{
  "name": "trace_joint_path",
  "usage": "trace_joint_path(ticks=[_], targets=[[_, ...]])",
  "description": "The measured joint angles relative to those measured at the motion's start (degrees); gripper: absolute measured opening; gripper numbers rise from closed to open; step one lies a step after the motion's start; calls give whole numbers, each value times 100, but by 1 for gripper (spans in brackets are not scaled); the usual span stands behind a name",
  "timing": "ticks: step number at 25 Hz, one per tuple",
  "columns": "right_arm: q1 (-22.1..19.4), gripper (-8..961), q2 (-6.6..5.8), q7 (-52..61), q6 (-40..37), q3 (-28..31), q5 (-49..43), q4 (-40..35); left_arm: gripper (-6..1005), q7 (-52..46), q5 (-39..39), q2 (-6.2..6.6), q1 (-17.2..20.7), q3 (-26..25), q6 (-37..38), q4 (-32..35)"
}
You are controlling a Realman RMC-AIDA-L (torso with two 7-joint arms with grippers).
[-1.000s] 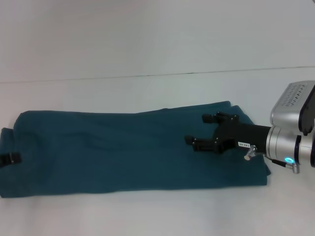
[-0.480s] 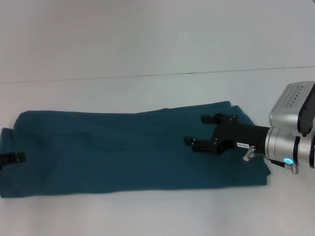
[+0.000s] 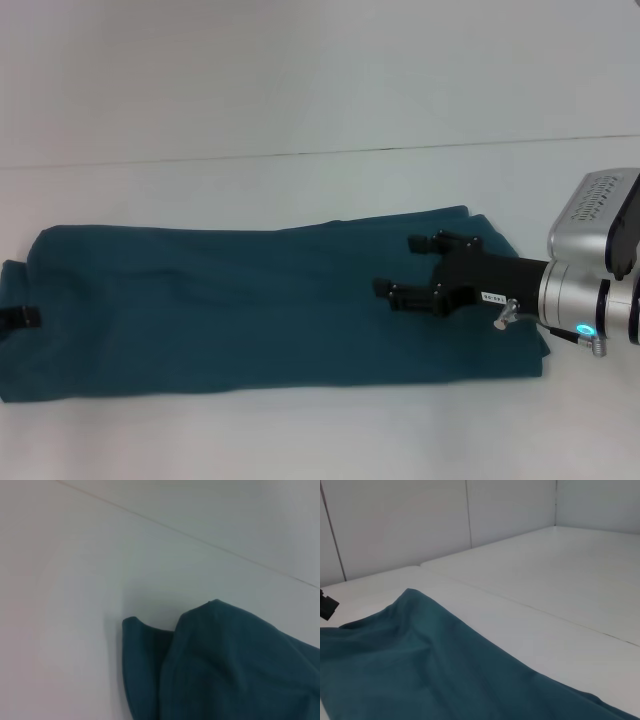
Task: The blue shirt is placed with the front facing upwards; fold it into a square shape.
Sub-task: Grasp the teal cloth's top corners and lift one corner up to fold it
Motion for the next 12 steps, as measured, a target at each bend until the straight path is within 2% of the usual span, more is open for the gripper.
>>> trace_joint_path(ticks=[12], targets=[[-1, 910, 18, 9, -15, 0, 3, 0, 856, 15, 203, 16, -160, 12, -446, 339]])
